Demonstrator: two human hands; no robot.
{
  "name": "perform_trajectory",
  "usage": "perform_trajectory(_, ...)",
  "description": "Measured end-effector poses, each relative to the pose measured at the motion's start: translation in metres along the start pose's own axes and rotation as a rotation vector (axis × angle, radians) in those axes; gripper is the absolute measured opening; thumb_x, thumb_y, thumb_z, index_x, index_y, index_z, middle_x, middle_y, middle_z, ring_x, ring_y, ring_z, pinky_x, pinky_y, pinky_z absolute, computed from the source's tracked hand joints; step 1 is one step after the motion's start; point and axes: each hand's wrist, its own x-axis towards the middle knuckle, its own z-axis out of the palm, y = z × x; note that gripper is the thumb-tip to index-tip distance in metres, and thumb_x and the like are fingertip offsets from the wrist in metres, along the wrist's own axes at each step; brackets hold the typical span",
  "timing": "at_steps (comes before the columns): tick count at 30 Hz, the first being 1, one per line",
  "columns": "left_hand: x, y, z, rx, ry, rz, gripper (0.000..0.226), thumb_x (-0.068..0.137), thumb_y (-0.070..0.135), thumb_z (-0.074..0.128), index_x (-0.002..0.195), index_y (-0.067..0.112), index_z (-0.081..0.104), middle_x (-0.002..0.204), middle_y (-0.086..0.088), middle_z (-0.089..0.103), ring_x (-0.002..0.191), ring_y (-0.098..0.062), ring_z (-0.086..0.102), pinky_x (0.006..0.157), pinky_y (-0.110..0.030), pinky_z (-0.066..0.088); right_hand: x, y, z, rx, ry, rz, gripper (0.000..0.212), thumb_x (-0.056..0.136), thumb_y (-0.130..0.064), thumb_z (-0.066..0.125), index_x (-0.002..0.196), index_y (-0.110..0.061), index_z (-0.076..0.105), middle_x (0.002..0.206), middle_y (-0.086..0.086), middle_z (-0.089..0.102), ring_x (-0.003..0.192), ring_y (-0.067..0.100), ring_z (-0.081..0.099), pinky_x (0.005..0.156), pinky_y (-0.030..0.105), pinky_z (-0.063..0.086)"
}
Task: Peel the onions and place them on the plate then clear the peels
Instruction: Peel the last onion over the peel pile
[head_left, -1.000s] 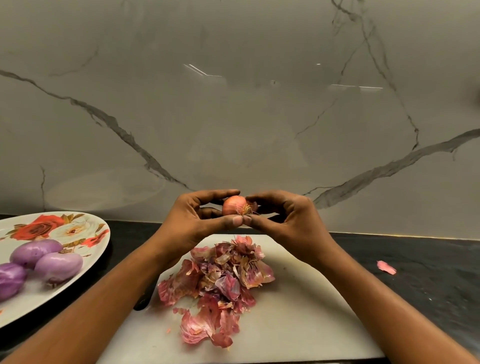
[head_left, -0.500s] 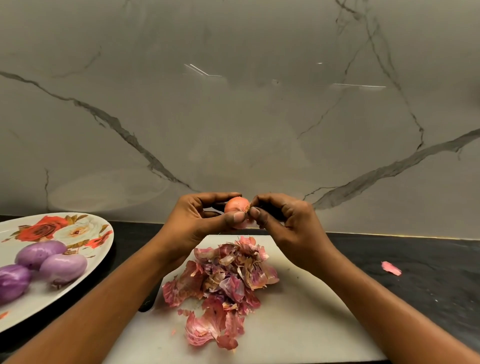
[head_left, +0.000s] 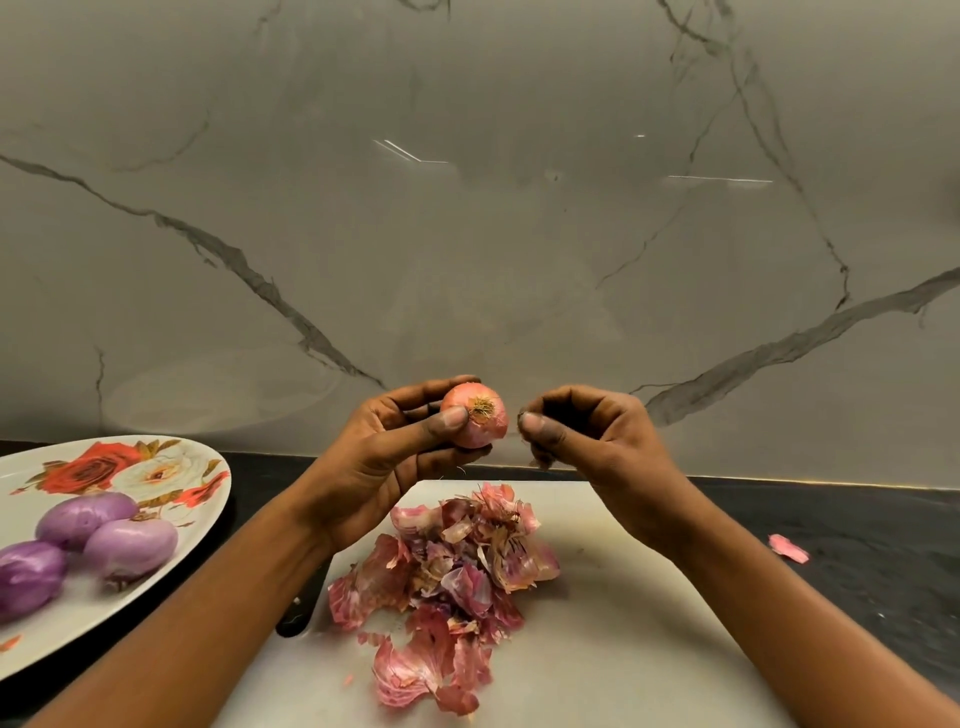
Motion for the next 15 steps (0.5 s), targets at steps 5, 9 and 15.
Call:
perform_trajectory(5, 0.001, -0.001, 0.002, 0.055, 0.084, -0.001, 0.054, 0.063, 0.023, 0.094, 0.114, 0.017, 0.082, 0.129, -0.017, 0.072, 0.115, -0.035, 0.073, 0.08, -0.03, 0.065, -0.003, 0.0, -0.004, -0.174, -0.033, -0.071, 0.026, 0.084, -0.016, 0.082, 0.108, -0.007, 0.08, 0.09, 0.011, 0.081, 0.073, 0.027, 0.077, 0.056, 0.031, 0.06)
perform_trajectory(9, 0.001, -0.004, 0.004, 0.126, 0.112, -0.016, 0.051, 0.064, 0.017, 0.088, 0.114, 0.016, 0.081, 0.127, -0.018, 0.072, 0.112, -0.036, 0.074, 0.078, -0.032, 0.065, -0.004, 0.004, -0.001, -0.391, 0.026, -0.156, 0.035, 0.083, -0.03, 0.085, 0.114, -0.014, 0.08, 0.096, -0.002, 0.081, 0.086, 0.021, 0.079, 0.061, 0.029, 0.061)
perform_trajectory(15, 0.001, -0.008, 0.004, 0.251, 0.1, -0.013, 0.058, 0.067, 0.013, 0.086, 0.123, 0.011, 0.075, 0.119, -0.011, 0.076, 0.109, -0.031, 0.075, 0.085, -0.038, 0.065, 0.0, 0.012, 0.001, -0.465, 0.057, -0.242, 0.026, 0.087, -0.028, 0.081, 0.11, -0.016, 0.083, 0.098, -0.007, 0.079, 0.093, 0.02, 0.075, 0.073, 0.034, 0.064)
